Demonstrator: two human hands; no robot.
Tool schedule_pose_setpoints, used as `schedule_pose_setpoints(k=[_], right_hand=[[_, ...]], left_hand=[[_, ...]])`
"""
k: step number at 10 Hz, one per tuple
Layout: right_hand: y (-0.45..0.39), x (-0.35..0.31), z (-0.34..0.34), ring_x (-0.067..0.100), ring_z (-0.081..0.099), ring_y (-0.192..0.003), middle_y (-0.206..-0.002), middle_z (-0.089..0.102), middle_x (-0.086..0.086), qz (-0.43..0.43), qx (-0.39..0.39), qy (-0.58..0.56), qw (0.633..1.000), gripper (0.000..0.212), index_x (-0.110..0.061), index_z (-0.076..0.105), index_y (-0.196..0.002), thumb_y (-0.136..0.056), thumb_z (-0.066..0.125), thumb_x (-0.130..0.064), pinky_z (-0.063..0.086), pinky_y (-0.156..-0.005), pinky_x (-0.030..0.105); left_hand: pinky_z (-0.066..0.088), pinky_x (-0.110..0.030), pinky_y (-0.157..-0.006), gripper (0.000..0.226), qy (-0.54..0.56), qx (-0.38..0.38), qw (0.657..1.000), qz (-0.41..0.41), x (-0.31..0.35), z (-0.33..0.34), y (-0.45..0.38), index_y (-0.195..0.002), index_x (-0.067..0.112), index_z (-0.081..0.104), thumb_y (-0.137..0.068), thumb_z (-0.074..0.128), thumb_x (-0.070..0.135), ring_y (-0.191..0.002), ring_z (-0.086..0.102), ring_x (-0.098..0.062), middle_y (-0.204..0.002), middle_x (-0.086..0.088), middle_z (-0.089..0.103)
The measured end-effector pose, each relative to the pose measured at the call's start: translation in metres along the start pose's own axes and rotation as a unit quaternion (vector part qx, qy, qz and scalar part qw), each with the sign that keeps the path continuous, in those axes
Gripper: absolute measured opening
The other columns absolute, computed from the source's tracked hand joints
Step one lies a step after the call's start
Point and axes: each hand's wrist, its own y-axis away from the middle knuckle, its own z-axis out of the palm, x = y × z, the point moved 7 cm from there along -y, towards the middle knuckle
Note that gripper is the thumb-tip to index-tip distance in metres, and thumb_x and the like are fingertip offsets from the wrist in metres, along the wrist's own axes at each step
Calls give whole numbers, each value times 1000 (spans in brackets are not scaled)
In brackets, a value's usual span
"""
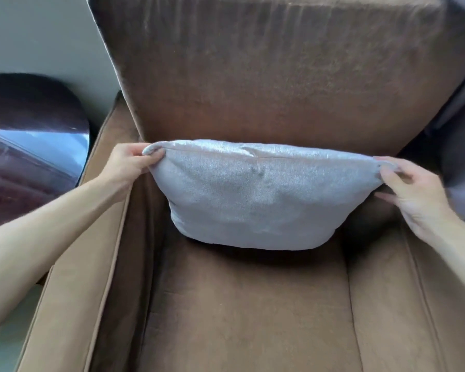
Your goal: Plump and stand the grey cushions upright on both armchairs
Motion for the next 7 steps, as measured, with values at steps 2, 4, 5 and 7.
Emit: schedule_pose_setpoints(k=[2, 4, 5, 7], right_hand=[[-2, -25, -16, 20, 58, -82, -76, 68, 2, -4, 152, 167, 974, 23, -3, 77, -105, -95, 63, -19, 42, -81, 29], [-8, -15, -10, 22, 72, -82, -85, 74, -3, 83, 103, 138, 982, 28, -23, 76, -94, -76, 67, -43, 59, -90, 49], [1, -23, -4, 27, 60, -120, -113, 64, -7, 121, 68, 111, 984, 76, -23, 56, -132, -68, 65, -64, 50, -103, 51], [60, -81, 12, 25, 40, -142, -157, 36, 9, 75, 68, 112, 988, 71, -12, 38, -152, -95, 58, -50, 31, -112, 32]], left_hand=[[55, -60, -96, 40, -12, 100, 994, -47, -24, -30, -18, -88, 21, 83, -63, 83, 53, -101, 74, -33, -95, -16, 79], [58, -52, -93, 32, -35, 138, 986, -82, -15, -26, -5, -75, 32, 80, -57, 80, 58, -99, 74, -29, -85, -6, 77], [56, -48, -97, 65, -47, 181, 975, -120, -15, -29, 10, -111, 15, 71, -72, 67, 67, -110, 68, -33, -114, -12, 73], [44, -42, -104, 56, -49, 245, 960, -127, 35, -19, 79, -128, 7, 61, -97, 46, 51, -123, 59, -35, -131, -13, 65]])
